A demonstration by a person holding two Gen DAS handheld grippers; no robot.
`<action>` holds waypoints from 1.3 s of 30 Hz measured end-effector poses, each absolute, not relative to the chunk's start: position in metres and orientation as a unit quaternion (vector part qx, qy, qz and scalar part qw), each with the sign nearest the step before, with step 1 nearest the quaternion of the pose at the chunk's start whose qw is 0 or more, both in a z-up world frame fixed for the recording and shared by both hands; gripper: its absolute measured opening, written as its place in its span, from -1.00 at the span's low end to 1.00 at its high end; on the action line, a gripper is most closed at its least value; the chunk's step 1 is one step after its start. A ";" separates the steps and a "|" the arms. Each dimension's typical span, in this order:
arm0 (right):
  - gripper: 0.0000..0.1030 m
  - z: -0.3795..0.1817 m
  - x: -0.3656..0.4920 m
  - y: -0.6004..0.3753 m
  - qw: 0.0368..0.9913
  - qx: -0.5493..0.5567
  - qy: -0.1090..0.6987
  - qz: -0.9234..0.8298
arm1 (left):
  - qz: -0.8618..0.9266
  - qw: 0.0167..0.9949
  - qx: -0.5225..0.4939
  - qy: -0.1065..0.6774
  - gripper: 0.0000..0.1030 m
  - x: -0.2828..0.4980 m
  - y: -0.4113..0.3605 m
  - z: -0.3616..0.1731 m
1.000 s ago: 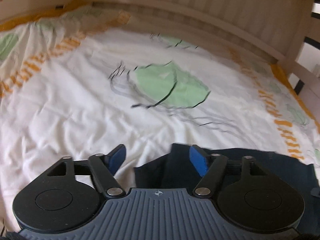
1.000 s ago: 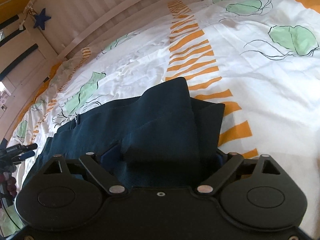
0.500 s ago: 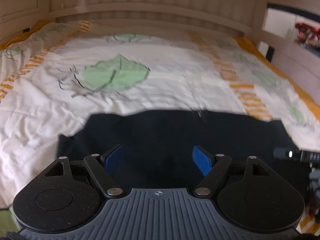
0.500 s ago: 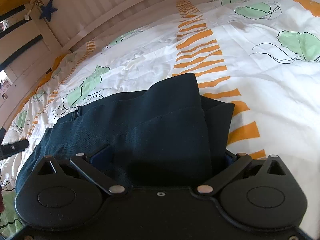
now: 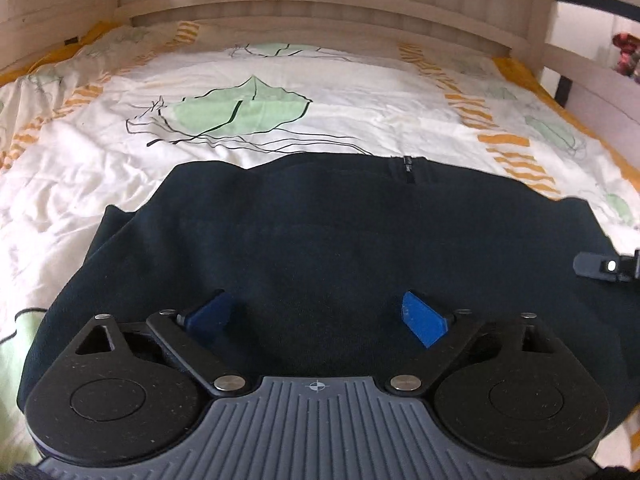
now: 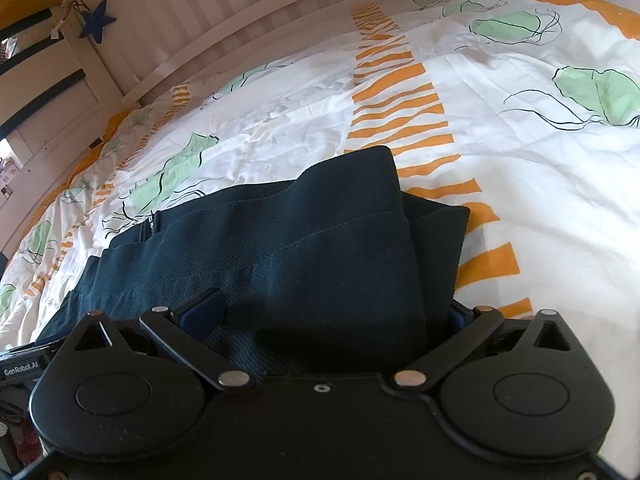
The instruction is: Fold large clothes
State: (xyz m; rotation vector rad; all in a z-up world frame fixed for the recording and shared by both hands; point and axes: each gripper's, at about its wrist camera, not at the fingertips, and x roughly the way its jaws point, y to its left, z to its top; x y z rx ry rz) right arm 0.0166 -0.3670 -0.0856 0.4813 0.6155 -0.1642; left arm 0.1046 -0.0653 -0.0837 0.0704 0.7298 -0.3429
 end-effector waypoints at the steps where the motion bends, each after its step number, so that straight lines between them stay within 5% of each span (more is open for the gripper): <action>1: 1.00 -0.085 0.017 -0.367 0.921 0.234 0.300 -0.080 | -0.167 0.919 0.040 0.354 0.88 0.104 -0.067 -0.084; 14: 1.00 -0.086 0.016 -0.366 0.922 0.234 0.299 -0.081 | -0.178 0.917 0.048 0.353 0.88 0.105 -0.067 -0.088; 25: 1.00 -0.086 0.017 -0.366 0.922 0.234 0.298 -0.080 | -0.196 0.927 0.044 0.318 -0.33 0.065 -0.058 -0.068; 39: 1.00 -0.086 0.015 -0.373 0.919 0.248 0.297 -0.072 | -0.221 0.926 0.012 0.306 -0.40 0.039 -0.062 -0.069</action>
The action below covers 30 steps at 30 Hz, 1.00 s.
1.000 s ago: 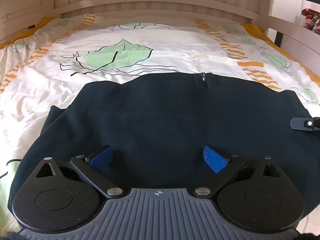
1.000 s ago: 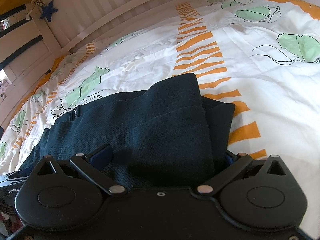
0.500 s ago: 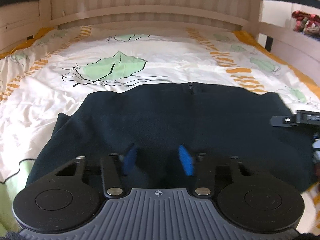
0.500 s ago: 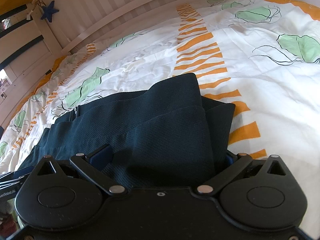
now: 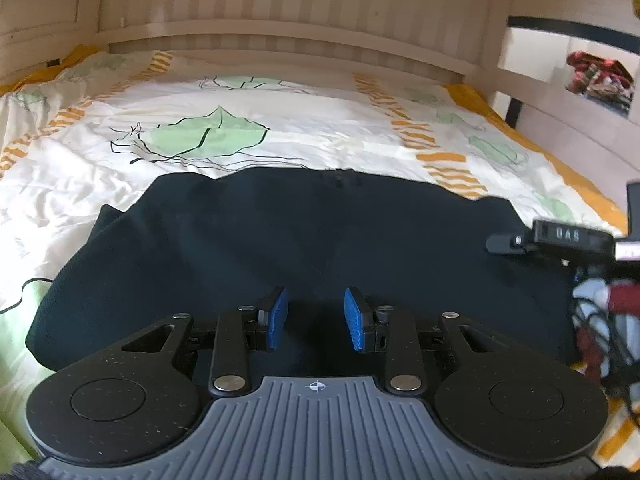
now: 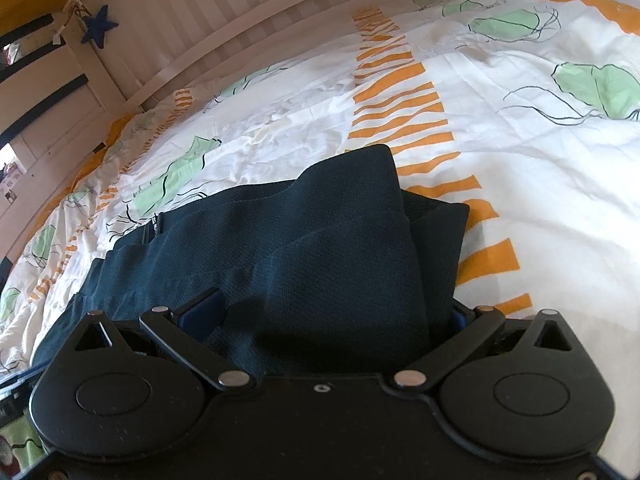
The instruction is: Fold large clothes
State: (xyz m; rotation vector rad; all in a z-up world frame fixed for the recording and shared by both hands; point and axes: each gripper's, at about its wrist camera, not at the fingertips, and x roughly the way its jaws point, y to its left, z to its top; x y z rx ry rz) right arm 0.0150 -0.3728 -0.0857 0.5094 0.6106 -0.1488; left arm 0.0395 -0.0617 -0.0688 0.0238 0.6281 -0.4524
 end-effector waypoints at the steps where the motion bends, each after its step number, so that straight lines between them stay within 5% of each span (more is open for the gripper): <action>1: 1.00 -0.086 0.014 -0.373 0.918 0.250 0.298 -0.071 | -0.219 0.926 0.016 0.306 -0.40 0.039 -0.063 -0.072; 18: 0.97 -0.081 -0.005 -0.395 0.833 0.411 0.370 -0.002 | -0.212 0.929 0.026 0.303 -0.39 0.032 -0.067 -0.090; 20: 0.69 -0.081 -0.010 -0.392 0.829 0.413 0.378 -0.002 | -0.211 0.929 0.025 0.304 -0.39 0.032 -0.067 -0.089; 22: -0.04 -0.076 -0.012 -0.388 0.836 0.381 0.393 -0.033 | -0.211 0.929 0.027 0.303 -0.40 0.032 -0.068 -0.089; 30: -0.35 -0.048 -0.016 -0.378 0.858 0.367 0.360 -0.021 | -0.213 0.930 0.003 0.300 -0.41 0.026 -0.057 -0.071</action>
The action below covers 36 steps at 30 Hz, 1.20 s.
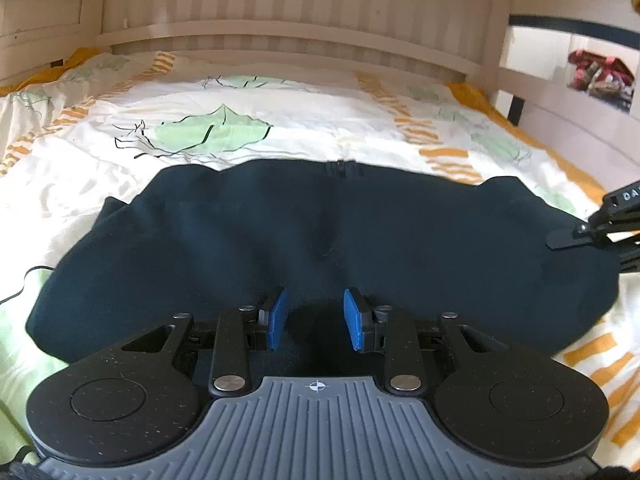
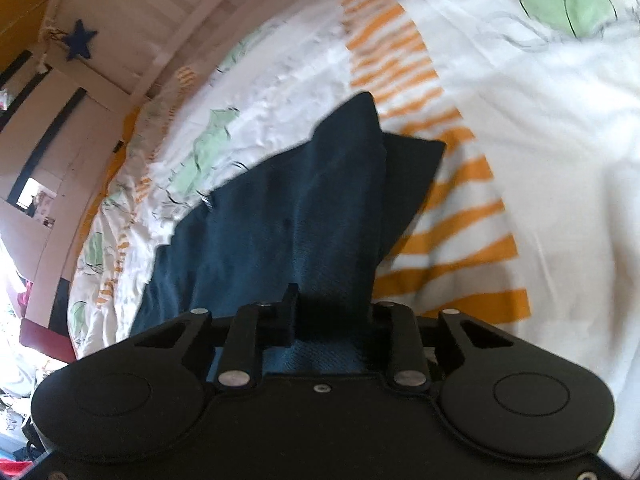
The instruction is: Fold large clothes
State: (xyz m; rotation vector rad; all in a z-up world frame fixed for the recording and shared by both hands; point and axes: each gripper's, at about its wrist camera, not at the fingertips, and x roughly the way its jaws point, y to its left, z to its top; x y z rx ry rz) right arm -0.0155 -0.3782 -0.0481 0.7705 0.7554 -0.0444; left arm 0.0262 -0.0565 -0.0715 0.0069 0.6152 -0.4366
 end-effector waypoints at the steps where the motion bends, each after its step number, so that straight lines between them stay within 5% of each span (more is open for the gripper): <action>1: -0.37 -0.044 -0.015 -0.377 0.860 0.365 0.356 -0.020 | -0.215 0.931 0.003 0.296 -0.41 0.023 -0.056 -0.070; 9: -0.46 -0.002 0.000 -0.349 0.877 0.343 0.336 0.015 | -0.230 0.925 0.047 0.298 -0.45 0.017 -0.066 -0.090; 19: -0.46 0.033 0.052 -0.269 0.876 0.323 0.333 0.130 | -0.253 0.909 -0.032 0.329 -0.46 0.030 -0.038 -0.080; 36: -0.45 -0.061 0.167 -0.129 0.847 0.266 0.424 0.177 | -0.109 0.950 -0.100 0.274 -0.46 0.018 0.068 -0.032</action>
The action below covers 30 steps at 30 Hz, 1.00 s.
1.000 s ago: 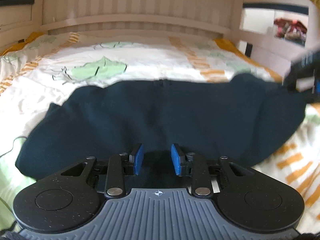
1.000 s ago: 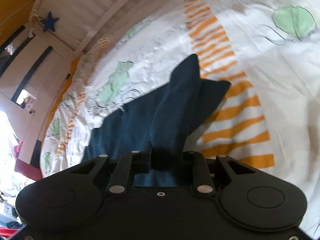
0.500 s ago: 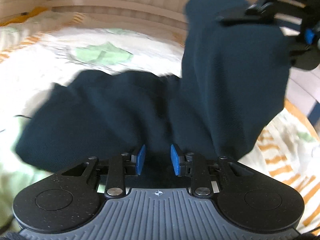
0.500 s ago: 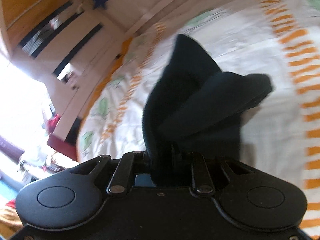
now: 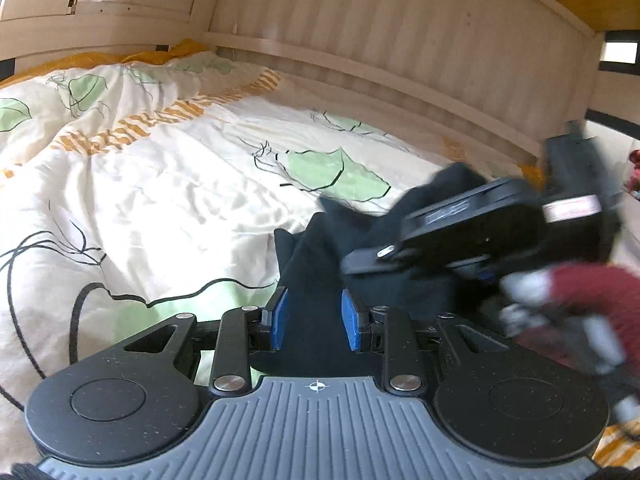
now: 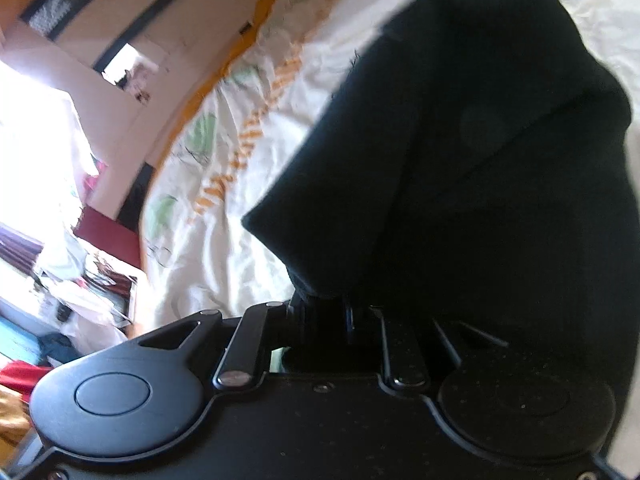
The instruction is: Fold large clothes
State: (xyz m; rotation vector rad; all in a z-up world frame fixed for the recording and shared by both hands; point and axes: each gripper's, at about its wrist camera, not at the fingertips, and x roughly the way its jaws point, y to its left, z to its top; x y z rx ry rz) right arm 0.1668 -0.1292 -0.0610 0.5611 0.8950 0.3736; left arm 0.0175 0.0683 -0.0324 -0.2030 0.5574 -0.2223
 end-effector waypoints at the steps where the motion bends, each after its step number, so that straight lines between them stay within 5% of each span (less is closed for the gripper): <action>1: -0.44 -0.064 0.168 -0.125 0.847 0.260 0.429 0.177 | -0.109 0.952 -0.098 0.270 -0.46 0.016 0.067 -0.031; 9: 0.43 -0.058 0.167 -0.140 0.816 0.341 0.386 0.263 | -0.127 0.959 -0.084 0.241 -0.46 -0.002 0.058 -0.020; 20: 0.55 0.019 0.096 -0.215 0.894 0.278 0.272 0.223 | -0.208 0.956 -0.025 0.207 -0.44 0.011 0.000 -0.013; 23: 0.48 0.022 0.081 -0.229 0.909 0.258 0.266 0.189 | -0.227 0.948 -0.003 0.223 -0.44 0.022 -0.019 -0.023; 27: -0.40 0.013 0.090 -0.223 0.924 0.211 0.282 0.147 | -0.187 0.936 -0.010 0.299 -0.41 0.053 -0.007 -0.056; 29: -0.49 0.013 0.093 -0.218 0.933 0.166 0.290 0.132 | -0.164 0.933 -0.035 0.319 -0.44 0.063 0.014 -0.066; 30: -0.49 0.011 0.095 -0.213 0.937 0.144 0.292 0.129 | -0.155 0.932 -0.037 0.325 -0.64 0.064 0.021 -0.067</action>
